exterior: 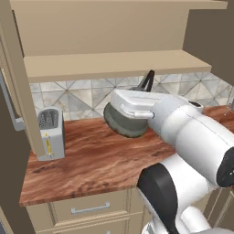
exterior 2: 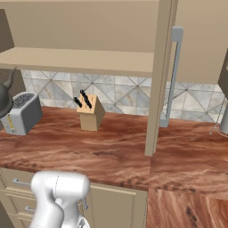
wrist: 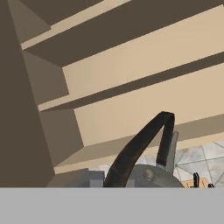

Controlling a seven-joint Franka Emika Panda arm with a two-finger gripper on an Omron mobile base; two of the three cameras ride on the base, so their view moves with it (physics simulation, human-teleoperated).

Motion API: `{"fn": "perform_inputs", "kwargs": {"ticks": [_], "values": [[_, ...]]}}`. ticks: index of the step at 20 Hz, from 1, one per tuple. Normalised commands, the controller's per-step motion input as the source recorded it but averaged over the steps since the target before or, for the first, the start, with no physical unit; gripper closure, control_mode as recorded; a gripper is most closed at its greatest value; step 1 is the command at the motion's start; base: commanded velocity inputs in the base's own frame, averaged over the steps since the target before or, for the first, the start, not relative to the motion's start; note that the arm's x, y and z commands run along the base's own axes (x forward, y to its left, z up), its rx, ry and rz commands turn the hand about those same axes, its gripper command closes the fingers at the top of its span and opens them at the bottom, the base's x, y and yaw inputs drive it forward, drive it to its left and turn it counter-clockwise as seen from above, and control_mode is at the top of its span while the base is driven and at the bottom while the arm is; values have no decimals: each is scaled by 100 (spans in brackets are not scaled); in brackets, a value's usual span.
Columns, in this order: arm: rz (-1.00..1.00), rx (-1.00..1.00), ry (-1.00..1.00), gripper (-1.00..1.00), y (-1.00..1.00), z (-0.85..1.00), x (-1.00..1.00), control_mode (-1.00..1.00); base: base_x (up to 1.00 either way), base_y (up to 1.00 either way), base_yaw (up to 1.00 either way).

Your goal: Open the cabinet, pick the kettle from the cabinet, and place it in the sink.

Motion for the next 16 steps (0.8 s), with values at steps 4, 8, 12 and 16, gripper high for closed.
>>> {"fn": "perform_inputs", "kwargs": {"ticks": [4, 8, 12, 16], "values": [[0, 6, 0, 100, -36, 0, -77, -100, 0, 0, 0], [0, 5, 0, 100, -33, 0, -67, -100, 0, 0, 0], [0, 4, 0, 100, -28, 0, -56, -100, 0, 0, 0], [0, 4, 0, 100, -22, 0, -48, -100, 0, 0, 0]]}}
